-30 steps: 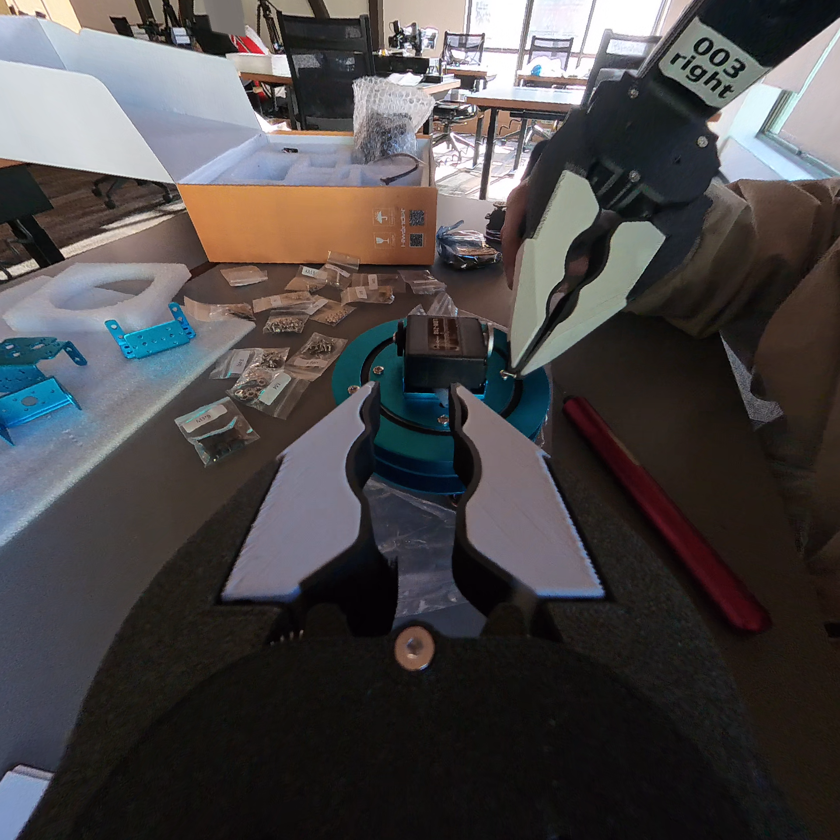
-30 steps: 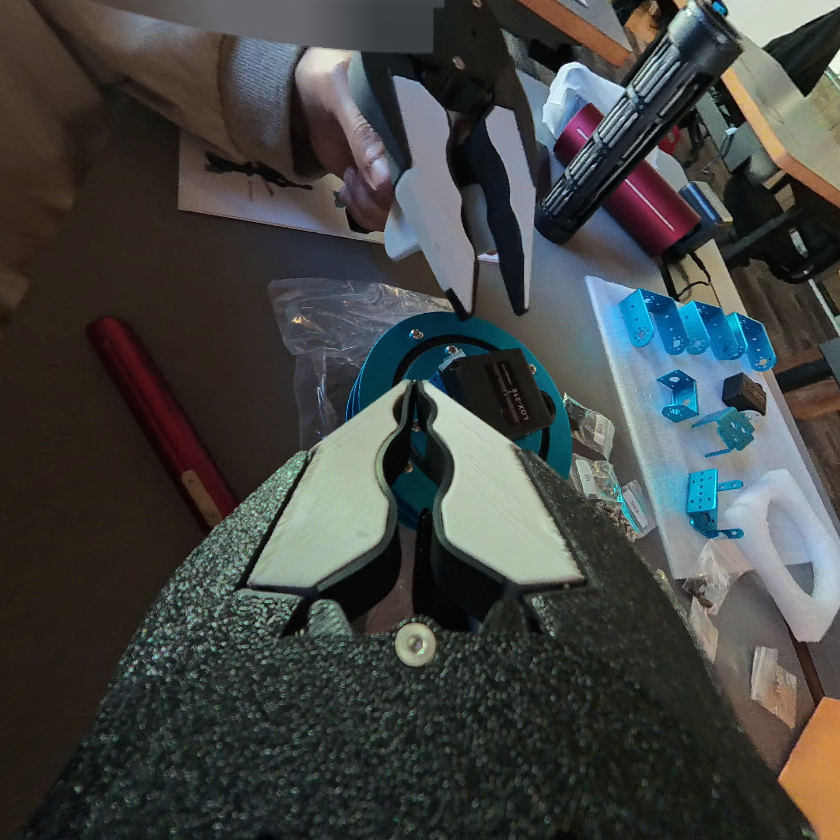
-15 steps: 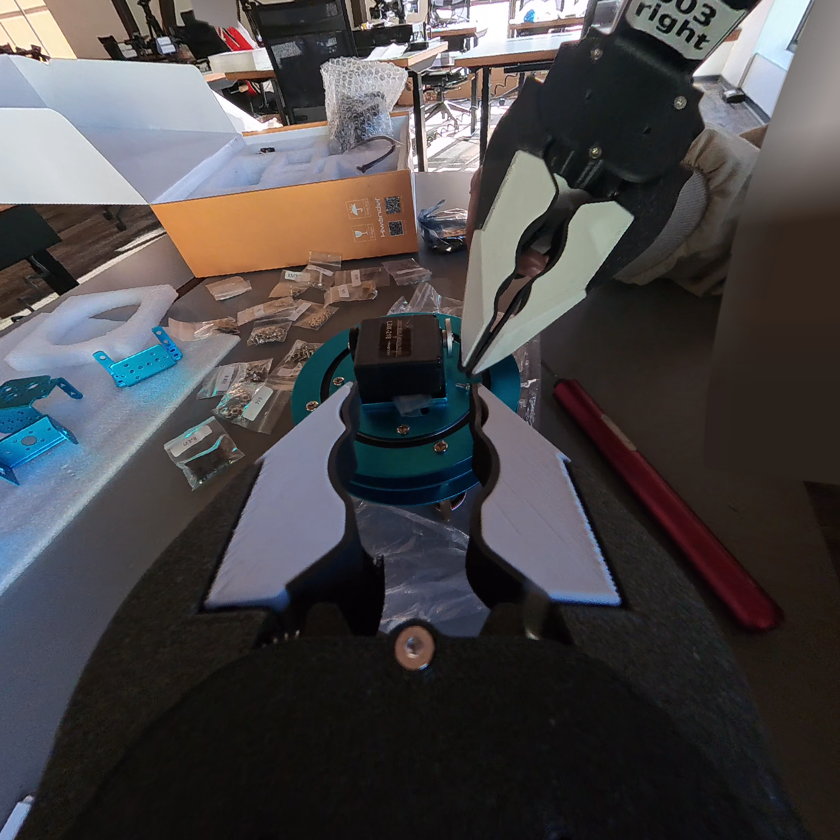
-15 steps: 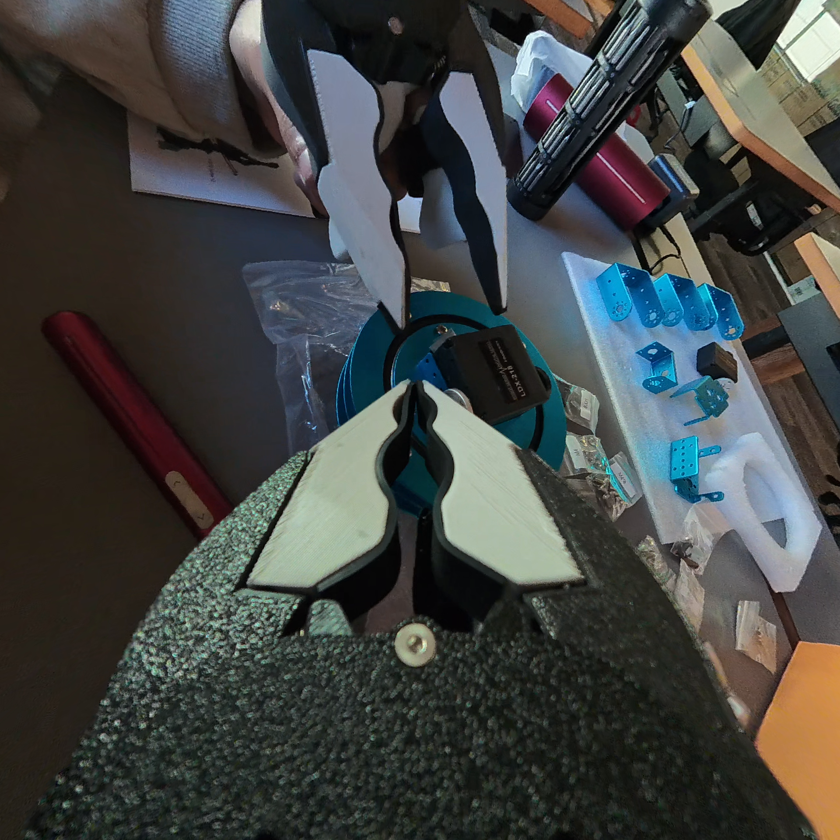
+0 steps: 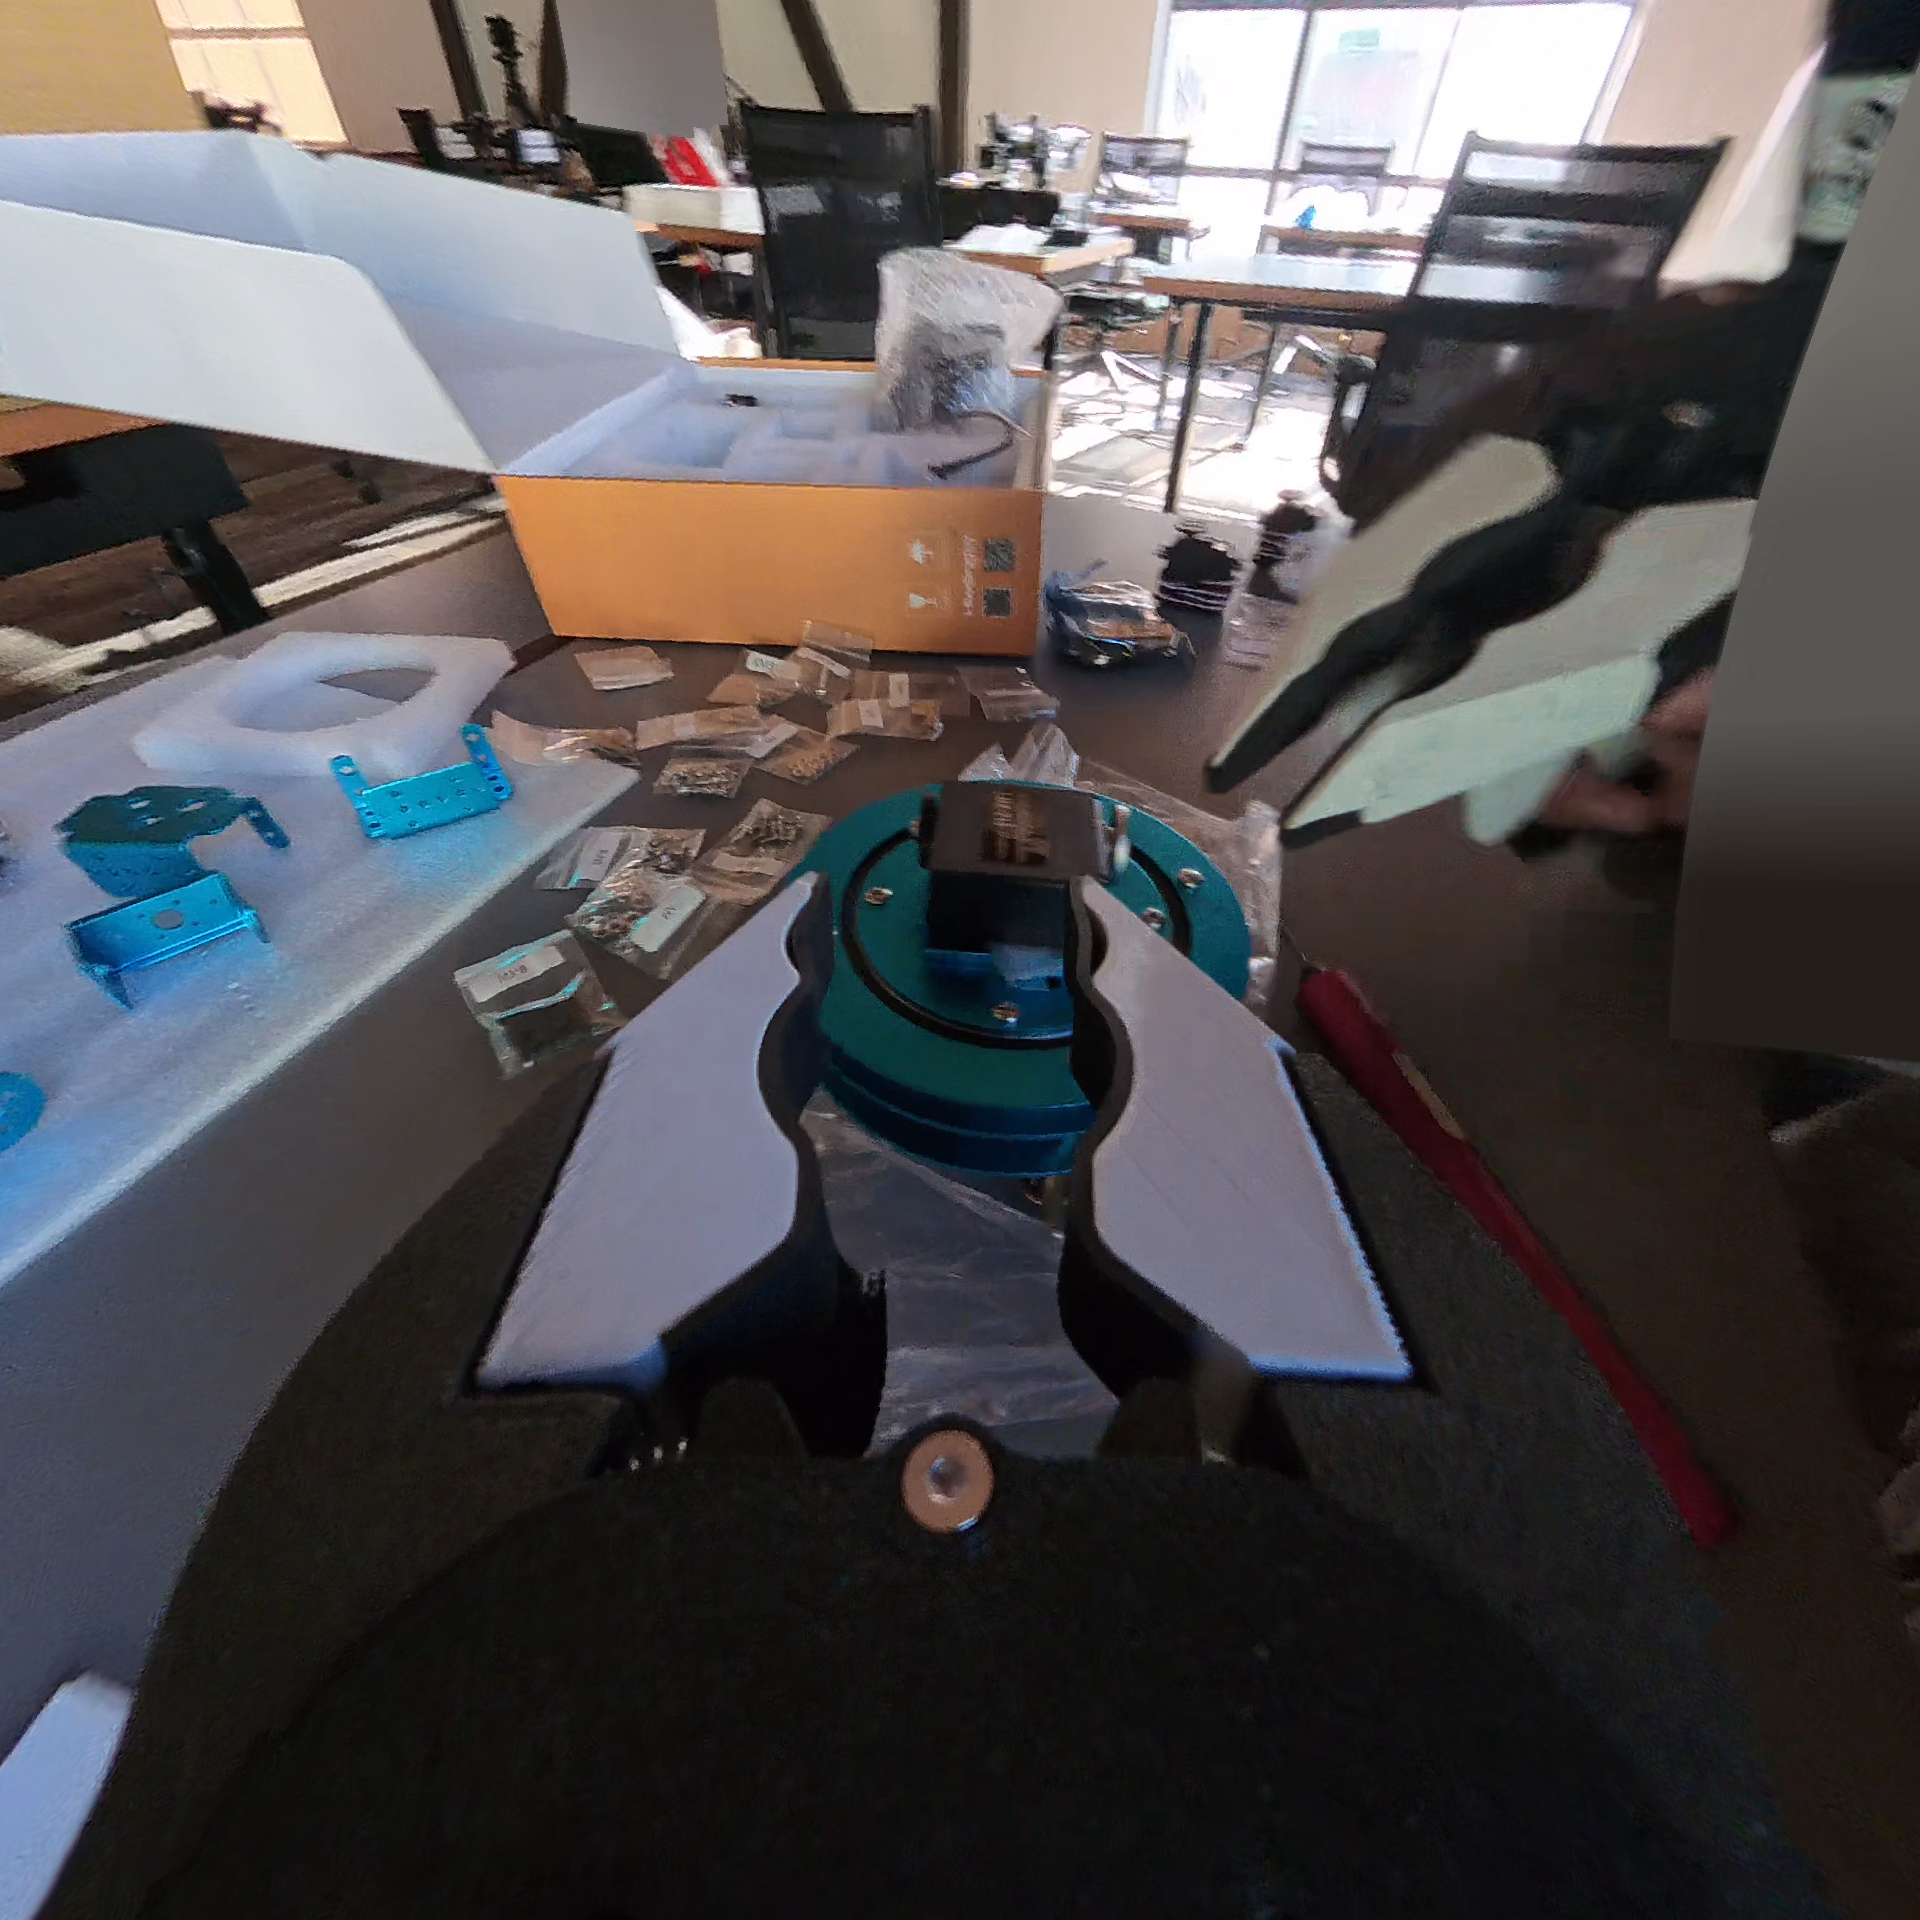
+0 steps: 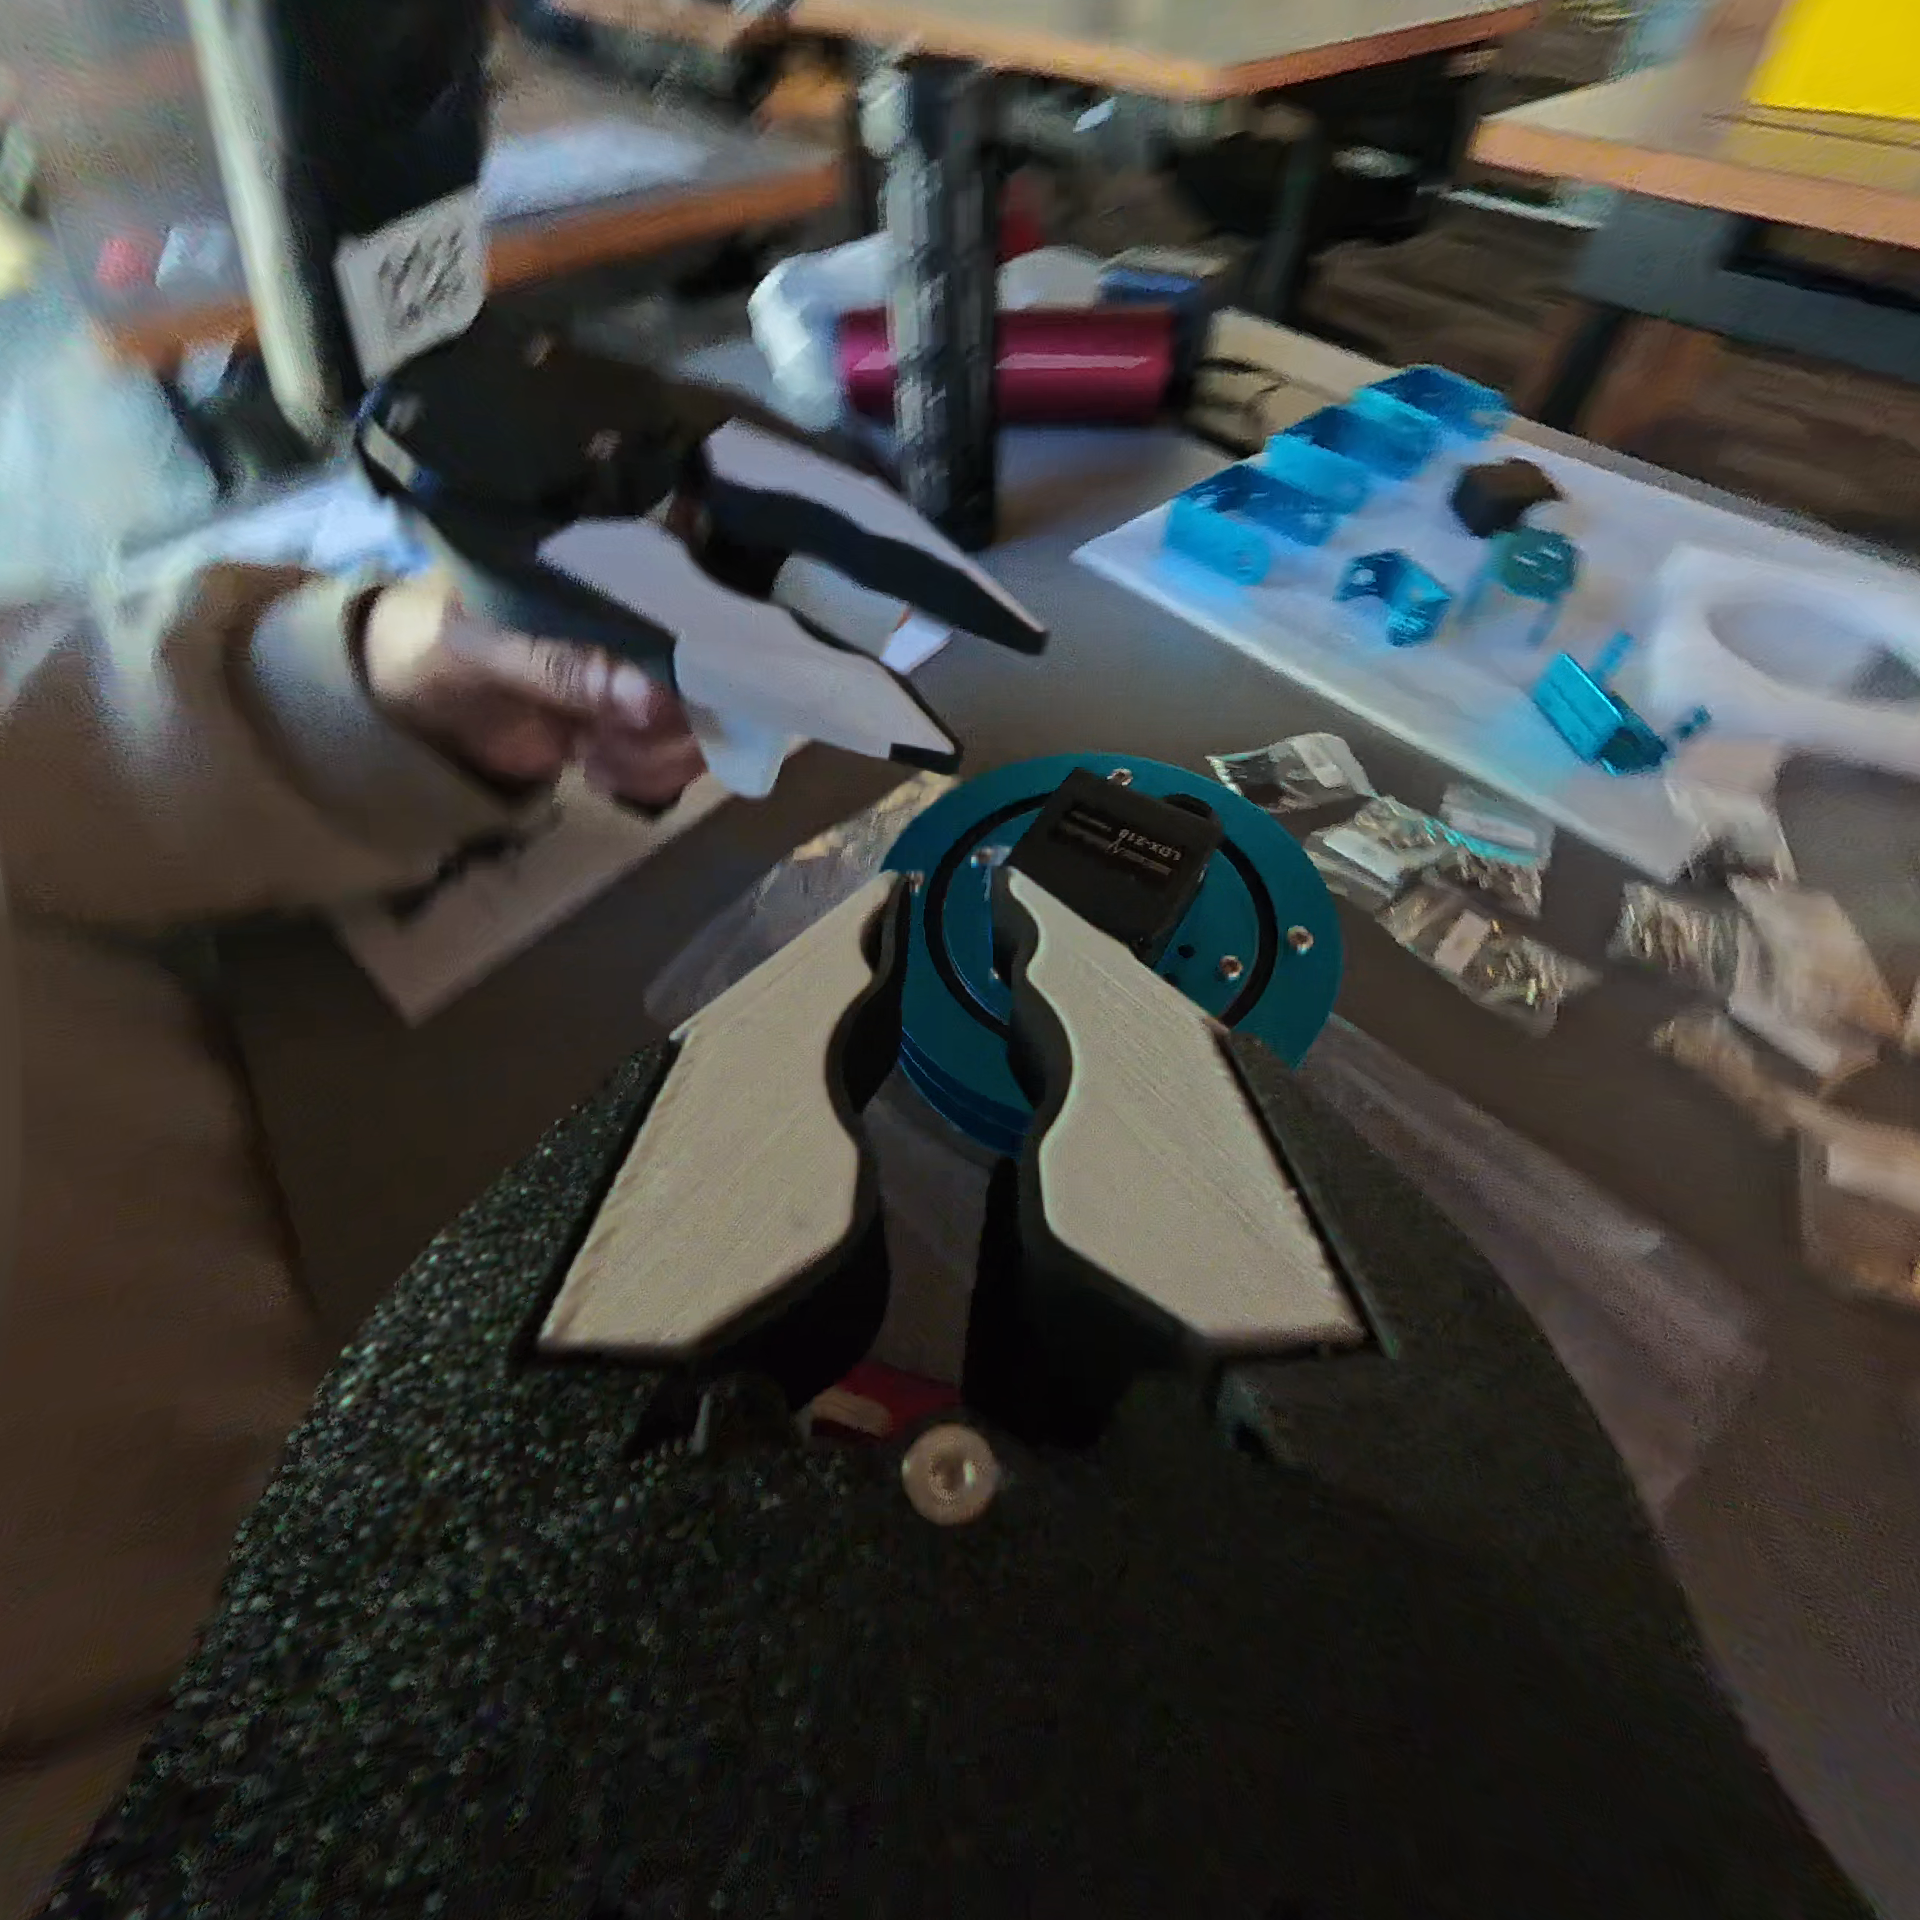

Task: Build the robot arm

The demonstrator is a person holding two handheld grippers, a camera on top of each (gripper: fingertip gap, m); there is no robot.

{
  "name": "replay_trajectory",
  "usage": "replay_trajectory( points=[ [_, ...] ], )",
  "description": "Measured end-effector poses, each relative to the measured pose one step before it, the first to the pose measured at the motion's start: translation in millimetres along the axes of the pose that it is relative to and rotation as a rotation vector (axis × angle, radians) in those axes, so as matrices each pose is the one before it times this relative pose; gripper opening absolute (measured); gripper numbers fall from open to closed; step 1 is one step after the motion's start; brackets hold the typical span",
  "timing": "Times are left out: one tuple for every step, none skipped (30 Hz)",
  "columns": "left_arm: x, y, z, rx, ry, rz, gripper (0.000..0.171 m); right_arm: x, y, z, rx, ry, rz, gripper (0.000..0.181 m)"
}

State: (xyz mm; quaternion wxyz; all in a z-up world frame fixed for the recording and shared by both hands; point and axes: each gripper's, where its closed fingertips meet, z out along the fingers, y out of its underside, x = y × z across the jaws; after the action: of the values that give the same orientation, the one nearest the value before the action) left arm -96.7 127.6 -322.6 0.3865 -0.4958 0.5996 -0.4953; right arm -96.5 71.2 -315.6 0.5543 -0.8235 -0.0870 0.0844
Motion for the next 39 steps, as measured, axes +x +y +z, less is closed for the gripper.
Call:
replay_trajectory(
  points=[
    [-5.95,-1.59,-1.7,-0.00121,-0.0308,-0.0044,0.043,-1.98,-3.7,-1.39,0.0393,0.0582,0.0684,0.014],
    [-4.58,-1.81,-1.92,0.00197,-0.0244,-0.0002,0.043,-0.61,-2.02,-0.81,0.0296,0.0725,0.0348,0.013],
    [-4.05,-2.09,-1.89,0.00751,-0.0222,-0.0031,0.043,1.46,-0.73,-0.35,0.022,0.086,0.0167,0.012],
    [-3.61,-1.52,-1.31,0.00678,-0.0201,-0.0085,0.042,0.33,1.71,0.6,0.0067,0.0772,-0.0048,0.01],
    [-2.52,-0.62,-0.64,0.00403,-0.0122,-0.0114,0.041,4.07,2.95,1.14,0.0013,0.0967,-0.0096,0.011],
    [-0.69,0.01,0.05,0.00511,0.0002,-0.011,0.041,2.28,4.18,2.03,-0.0062,0.0785,-0.0011,0.01],
    [0.25,1.13,0.48,0.00191,0.0064,-0.0106,0.042,-0.56,5.43,3.11,-0.0218,0.0508,0.0149,0.01],
    [-0.05,2.3,0.65,-0.0052,0.0032,-0.0081,0.041,-2.81,4.51,2.87,-0.0171,0.0286,0.0253,0.011],
    [0.01,2.3,0.08,-0.0056,0.0014,-0.0019,0.041,-4.27,3.79,3.18,-0.0109,0.0107,0.0316,0.011],
    [-0.12,2.17,-0.37,-0.00437,-0.0015,0.0022,0.041,0.24,4.06,3.22,-0.0149,0.0305,0.0224,0.013],
    [-0.63,2.37,-0.47,-0.00726,-0.0069,0.0044,0.042,2.32,2.51,2.61,-0.0088,0.0412,0.0024,0.014],
    [-1.26,2.25,-0.43,-0.00879,-0.0119,0.0064,0.042,2.19,1.96,2.54,-0.0094,0.0341,-0.0028,0.014],
    [-1.55,1.94,-0.23,-0.00596,-0.0132,0.0037,0.042,3.03,1.5,2.39,-0.0092,0.0324,-0.0013,0.015],
    [-0.22,1.54,-0.14,-0.00296,-0.0045,-0.0034,0.041,0.76,1.47,2.19,-0.0103,0.0118,0.0053,0.015],
    [0.98,1.34,0.32,-0.00256,0.0053,-0.0114,0.042,0.99,0.47,1.44,-0.0012,0.0106,0.0133,0.015],
    [1.39,1.62,0.68,-0.00435,0.0089,-0.018,0.041,1.23,0.14,1.47,0.0007,0.0129,0.0067,0.015],
    [1.73,1.82,0.53,-0.00697,0.0112,-0.0215,0.042,0.61,0.39,1.45,-0.0087,0.0126,-0.0055,0.015],
    [1.75,1.55,0.31,-0.00638,0.0123,-0.0209,0.042,2.79,-1.78,-0.06,0.002,0.0255,-0.0079,0.014],
    [1.27,0.69,0.0,-0.00049,0.0094,-0.019,0.042,-0.11,-2.44,-1.21,0.007,0.0063,-0.0038,0.011],
    [1.35,0.64,0.14,0.00161,0.0087,-0.0165,0.042,-0.81,-1.8,-1.96,0.0021,0.0037,0.0013,0.011],
    [1.51,1.35,0.26,-0.00227,0.009,-0.0122,0.042,-0.46,-1.43,-1.86,0.002,0.0089,-0.0049,0.01],
    [1.09,1.75,0.38,-0.00441,0.0059,-0.0076,0.042,-0.34,-0.17,-1.05,-0.0011,0.0098,-0.0076,0.01],
    [0.48,1.8,0.49,-0.00481,0.0018,-0.0047,0.042,-0.12,0.68,-0.22,-0.0002,0.0088,-0.0042,0.01],
    [0.8,1.24,0.43,-0.00442,0.0016,-0.0026,0.042,-1.17,2.39,1.03,-0.0058,-0.0001,-0.0017,0.009],
    [0.86,0.22,0.21,-0.00033,0.0014,-0.0002,0.042,-1.14,3.3,1.73,-0.0095,-0.0042,0.0045,0.01],
    [0.55,-0.65,-0.07,0.00288,-0.0013,0.0039,0.042,0.58,3.44,1.61,-0.01,0.0026,0.0036,0.009],
    [0.17,-0.6,-0.24,0.00169,-0.0046,0.009,0.041,0.68,2.79,1.24,-0.0085,0.0004,0.0026,0.01],
    [-0.47,-0.78,-0.39,0.00263,-0.0081,0.013,0.041,-0.27,1.74,0.84,-0.0049,-0.0087,0.0088,0.009],
    [-0.92,-0.94,-0.54,0.0038,-0.0097,0.0136,0.041,0.83,0.7,0.61,-0.0016,-0.001,0.0056,0.009],
    [-0.7,-0.51,-0.39,0.00086,-0.0059,0.01,0.042,0.06,0.51,0.53,-0.0031,-0.0008,-0.0019,0.008],
    [-0.12,-0.41,-0.29,0.00006,-0.001,0.0037,0.042,-0.75,0.08,-0.09,-0.0005,-0.0029,-0.0013,0.007],
    [-0.15,-0.47,-0.38,0.00176,0.0005,-0.0014,0.042,-0.59,0.15,-0.02,-0.0016,-0.0002,-0.0049,0.006],
    [-0.32,-0.22,-0.18,0.00142,0.0008,-0.0033,0.042,-1.34,0.12,0.1,-0.0031,-0.0046,-0.004,0.004],
    [-0.17,0.17,0.1,-0.00076,0.002,-0.004,0.042,-1.09,-0.02,0.0,-0.0033,-0.0033,0.0,0.001],
    [0.05,0.61,0.26,-0.00223,0.0034,-0.0053,0.042,0.17,0.01,0.05,-0.0029,0.0039,-0.0066,0.002],
    [0.4,0.71,0.37,-0.00246,0.0047,-0.0067,0.042,0.7,0.16,-0.07,-0.0024,0.0035,-0.0045,0.003],
    [0.85,0.73,0.24,-0.00297,0.0064,-0.0065,0.042,0.32,0.25,-0.13,-0.0002,-0.0025,0.0041,0.004],
    [0.82,0.35,0.07,-0.00273,0.0061,-0.0044,0.042,0.36,0.19,0.15,0.0004,-0.0058,0.0069,0.004],
    [0.3,-0.15,-0.09,-0.00038,0.0021,-0.0009,0.042,0.22,0.03,0.08,-0.0024,-0.0059,0.0039,0.004]
  ],
)
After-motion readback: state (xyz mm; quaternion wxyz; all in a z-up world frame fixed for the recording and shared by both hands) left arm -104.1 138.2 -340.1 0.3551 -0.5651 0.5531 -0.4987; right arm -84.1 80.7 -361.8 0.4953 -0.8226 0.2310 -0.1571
